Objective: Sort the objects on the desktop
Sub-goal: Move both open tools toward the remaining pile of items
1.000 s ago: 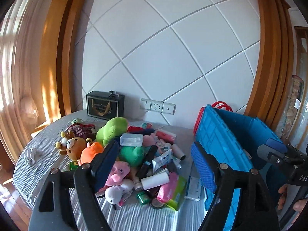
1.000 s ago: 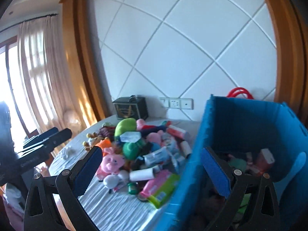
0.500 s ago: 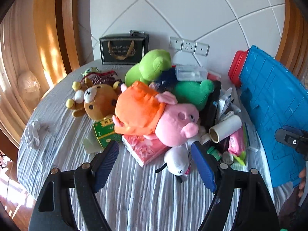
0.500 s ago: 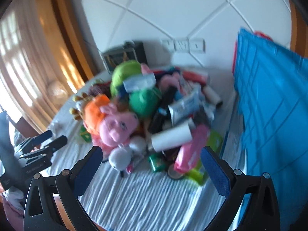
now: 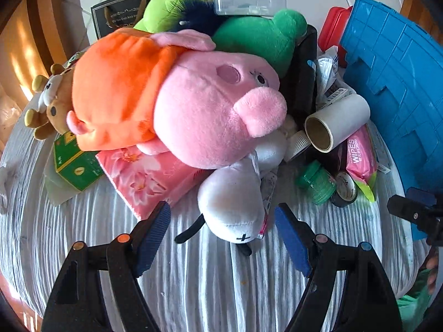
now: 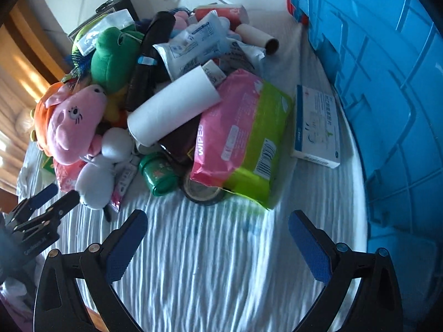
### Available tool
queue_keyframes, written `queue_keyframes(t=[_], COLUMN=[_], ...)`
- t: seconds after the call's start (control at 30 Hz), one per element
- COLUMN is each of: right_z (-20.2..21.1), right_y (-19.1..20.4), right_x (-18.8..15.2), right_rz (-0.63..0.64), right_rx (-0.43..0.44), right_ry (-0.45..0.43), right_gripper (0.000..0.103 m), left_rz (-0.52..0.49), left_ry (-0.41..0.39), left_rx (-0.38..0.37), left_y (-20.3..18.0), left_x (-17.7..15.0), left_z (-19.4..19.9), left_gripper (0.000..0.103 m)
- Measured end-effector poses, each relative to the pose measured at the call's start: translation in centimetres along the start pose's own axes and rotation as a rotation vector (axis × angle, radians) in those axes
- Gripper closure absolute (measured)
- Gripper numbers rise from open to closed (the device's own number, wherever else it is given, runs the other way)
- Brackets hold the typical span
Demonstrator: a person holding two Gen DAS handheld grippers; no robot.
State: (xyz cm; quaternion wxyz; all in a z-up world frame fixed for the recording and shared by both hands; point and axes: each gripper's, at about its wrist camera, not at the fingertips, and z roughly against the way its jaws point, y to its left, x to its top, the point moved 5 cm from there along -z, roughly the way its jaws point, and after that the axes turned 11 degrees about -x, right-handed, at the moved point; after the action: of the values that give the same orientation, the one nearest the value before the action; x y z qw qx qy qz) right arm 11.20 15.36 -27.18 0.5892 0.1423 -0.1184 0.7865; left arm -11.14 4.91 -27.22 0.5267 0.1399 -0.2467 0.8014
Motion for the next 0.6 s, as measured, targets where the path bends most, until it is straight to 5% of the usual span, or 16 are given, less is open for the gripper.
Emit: queue_keyframes(t=[0.33,0.43,0.6], right_z=[-2.7,-3.2,-3.6], right_y=[1.5,1.9,3.7], right_x=[0.2,0.4,0.7], right_rz=[0.030,0.043,0.082], right_rx=[0.033,0.027,0.043], right_ry=[0.029,0.036,0.036], right_gripper=[0.000,0.000,0.002], left_rz=[0.004,0.001,0.023], left_ry=[0.072,0.077,0.064], left_rx=[0.005,0.034,0.020], left_y=[-1.1,-0.7,0.6], left_x=[1.9,1.5,-0.8], left_z=[-6.0,-6.2,-3.4], left_gripper=[0.026,0.046,0.049])
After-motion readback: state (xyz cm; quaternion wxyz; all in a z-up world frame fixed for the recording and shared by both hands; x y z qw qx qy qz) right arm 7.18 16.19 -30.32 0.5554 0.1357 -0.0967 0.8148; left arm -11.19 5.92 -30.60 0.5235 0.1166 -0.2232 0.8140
